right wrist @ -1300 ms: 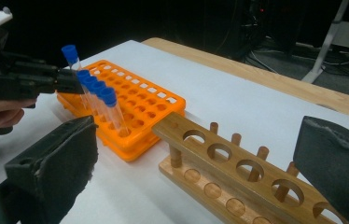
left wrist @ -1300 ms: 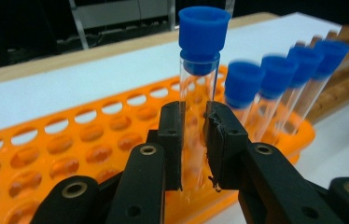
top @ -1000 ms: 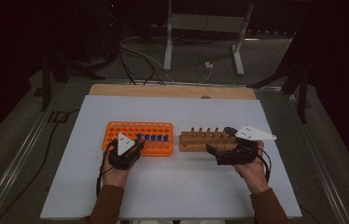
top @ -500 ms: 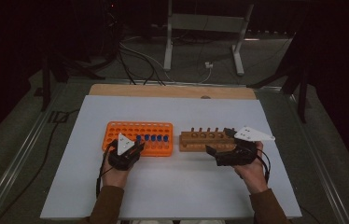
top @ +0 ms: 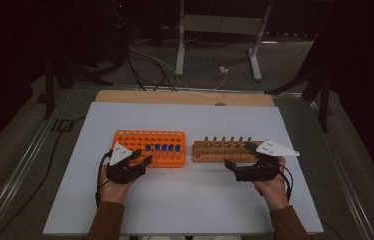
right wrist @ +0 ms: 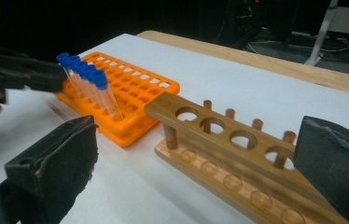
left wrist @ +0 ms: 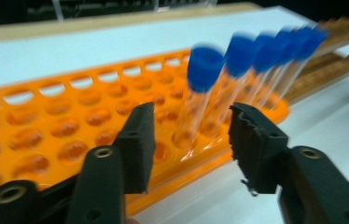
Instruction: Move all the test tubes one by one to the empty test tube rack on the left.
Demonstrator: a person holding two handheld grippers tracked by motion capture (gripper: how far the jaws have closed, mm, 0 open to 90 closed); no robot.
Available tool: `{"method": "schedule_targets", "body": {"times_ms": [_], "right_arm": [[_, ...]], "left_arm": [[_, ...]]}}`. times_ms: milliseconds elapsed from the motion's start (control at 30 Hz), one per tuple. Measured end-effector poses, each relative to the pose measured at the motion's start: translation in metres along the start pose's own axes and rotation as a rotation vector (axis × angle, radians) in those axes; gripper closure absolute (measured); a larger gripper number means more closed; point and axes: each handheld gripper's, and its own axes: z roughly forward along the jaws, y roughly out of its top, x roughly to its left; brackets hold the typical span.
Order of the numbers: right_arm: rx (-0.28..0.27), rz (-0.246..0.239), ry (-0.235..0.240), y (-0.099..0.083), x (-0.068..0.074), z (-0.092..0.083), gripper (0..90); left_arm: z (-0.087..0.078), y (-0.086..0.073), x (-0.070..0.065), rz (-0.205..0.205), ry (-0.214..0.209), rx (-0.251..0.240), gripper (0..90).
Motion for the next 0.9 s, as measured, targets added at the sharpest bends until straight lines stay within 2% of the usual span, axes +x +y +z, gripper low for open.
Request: {"method": "schedule_targets", "body": {"times_ms": [67, 200, 267, 367, 467, 567, 900], "right_arm": [[-0.005, 0.004, -0.001, -0.004, -0.002, -0.004, 0.2], [-0.025, 0.008, -0.014, -0.015, -0.004, -0.01, 0.2], [-0.029, 0.003, -0.03, -0.021, -0.005, -0.012, 0.2], [-0.04, -0.006, -0.052, -0.028, -0.007, -0.015, 0.2], [-0.062, -0.01, -0.07, -0.033, -0.009, -0.021, 0.2], [-0.071, -0.003, -0.082, -0.038, -0.012, -0.026, 0.2], [-0.094, 0.017, -0.117, -0.045, -0.02, -0.039, 0.2]], "left_arm": [[-0.012, 0.003, 0.0, 0.007, -0.002, -0.043, 44.1], [-0.036, 0.006, -0.001, 0.038, 0.034, -0.108, 29.6], [-0.046, 0.004, 0.0, 0.036, 0.052, -0.138, 20.5], [-0.058, 0.002, 0.003, 0.013, 0.076, -0.176, 14.3], [-0.066, 0.001, 0.005, 0.0, 0.092, -0.189, 8.1], [-0.068, -0.002, 0.006, 0.004, 0.109, -0.183, 1.6], [-0.072, -0.014, 0.006, 0.021, 0.144, -0.196, 0.7]]}}
